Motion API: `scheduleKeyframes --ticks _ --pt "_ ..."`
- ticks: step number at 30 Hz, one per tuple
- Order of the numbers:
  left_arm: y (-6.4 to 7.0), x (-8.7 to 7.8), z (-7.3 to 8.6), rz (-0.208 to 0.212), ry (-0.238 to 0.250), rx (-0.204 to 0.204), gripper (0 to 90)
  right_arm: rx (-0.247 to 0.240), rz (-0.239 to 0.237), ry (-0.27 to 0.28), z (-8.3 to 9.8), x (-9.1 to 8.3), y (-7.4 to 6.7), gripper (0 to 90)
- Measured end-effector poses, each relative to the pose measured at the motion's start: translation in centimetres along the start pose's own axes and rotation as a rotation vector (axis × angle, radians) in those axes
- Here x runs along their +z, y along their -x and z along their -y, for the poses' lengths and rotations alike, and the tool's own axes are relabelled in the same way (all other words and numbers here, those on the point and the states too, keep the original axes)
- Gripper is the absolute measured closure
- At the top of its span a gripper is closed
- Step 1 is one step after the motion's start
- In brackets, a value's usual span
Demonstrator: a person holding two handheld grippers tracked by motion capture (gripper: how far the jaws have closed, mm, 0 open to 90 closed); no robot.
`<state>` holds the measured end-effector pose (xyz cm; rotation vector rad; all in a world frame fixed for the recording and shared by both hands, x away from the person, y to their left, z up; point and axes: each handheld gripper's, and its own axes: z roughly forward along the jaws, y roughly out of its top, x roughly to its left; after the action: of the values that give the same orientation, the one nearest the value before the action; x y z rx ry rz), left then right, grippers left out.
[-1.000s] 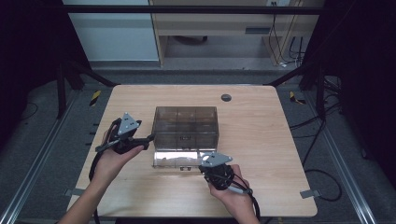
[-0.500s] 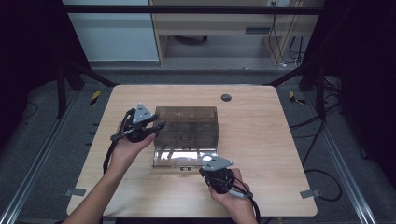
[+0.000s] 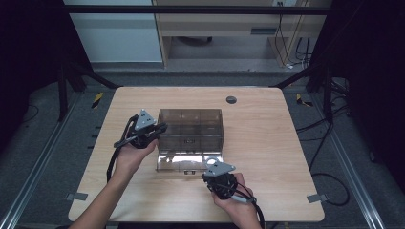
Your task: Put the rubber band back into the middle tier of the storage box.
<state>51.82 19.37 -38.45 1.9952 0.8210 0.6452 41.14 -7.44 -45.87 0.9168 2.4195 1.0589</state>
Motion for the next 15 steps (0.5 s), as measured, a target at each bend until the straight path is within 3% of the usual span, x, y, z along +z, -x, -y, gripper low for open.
scheduleKeyframes --ticks 15 --pt "-0.44 0.48 0.77 -0.003 -0.001 -0.028 88.7 -0.019 -0.015 -0.011 -0.03 0.64 -0.58 90.0"
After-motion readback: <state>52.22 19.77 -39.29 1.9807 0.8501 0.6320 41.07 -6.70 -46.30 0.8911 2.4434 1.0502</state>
